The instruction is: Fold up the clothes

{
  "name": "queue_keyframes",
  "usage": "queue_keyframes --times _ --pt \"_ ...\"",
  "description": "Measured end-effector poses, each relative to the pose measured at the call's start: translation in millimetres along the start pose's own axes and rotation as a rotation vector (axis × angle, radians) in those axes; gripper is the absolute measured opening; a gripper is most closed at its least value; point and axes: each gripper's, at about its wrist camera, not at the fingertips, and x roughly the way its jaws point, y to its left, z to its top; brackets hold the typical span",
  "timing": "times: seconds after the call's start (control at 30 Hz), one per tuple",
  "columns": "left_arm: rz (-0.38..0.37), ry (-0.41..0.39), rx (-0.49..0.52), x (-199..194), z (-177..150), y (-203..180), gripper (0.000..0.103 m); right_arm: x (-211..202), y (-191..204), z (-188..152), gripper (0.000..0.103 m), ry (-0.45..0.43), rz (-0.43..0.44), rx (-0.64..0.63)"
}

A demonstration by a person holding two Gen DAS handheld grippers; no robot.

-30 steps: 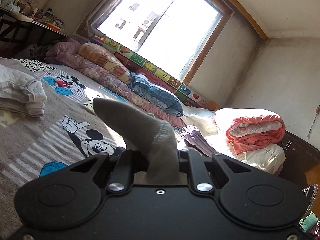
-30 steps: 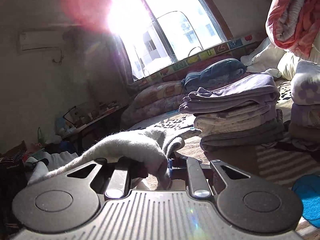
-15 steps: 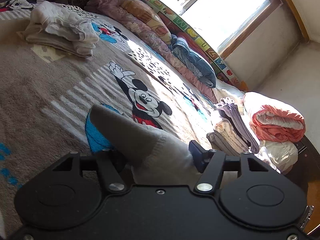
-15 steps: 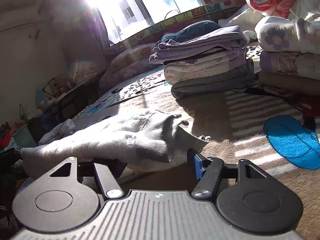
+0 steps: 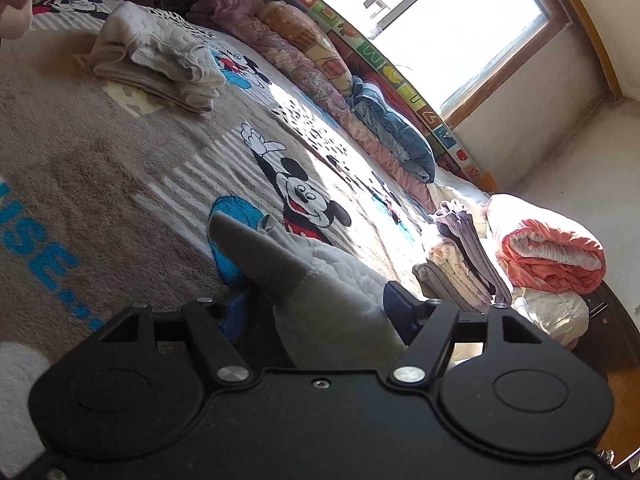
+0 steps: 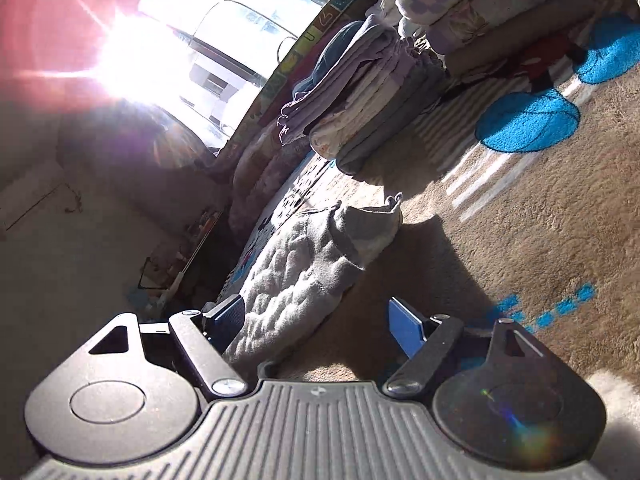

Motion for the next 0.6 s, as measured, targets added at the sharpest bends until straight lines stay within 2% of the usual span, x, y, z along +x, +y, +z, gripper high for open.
queue_keyframes --times 0.2,0.37,0.47,0.6 --pt "0.038 -0.041 -0.06 -29.8 2.6 26.9 0.074 3.2 -23.6 -20.3 0.079 -0.01 -0.04 0.125" --pt "0.025 -0.042 -0.132 -43.2 -0.4 41.7 0.075 12.5 -28.3 -20.5 0.079 -0.056 -0.049 0.171" --pt "0.002 -0.021 -0.156 -41.9 -5.0 44.0 0.075 24.1 -20.9 -18.6 0.079 -0.057 -0.09 0.107" --pt "0.017 0.014 -0.151 -31.4 -11.1 43.5 0.075 43.0 -11.2 -18.4 0.08 -0.03 -0.126 0.024"
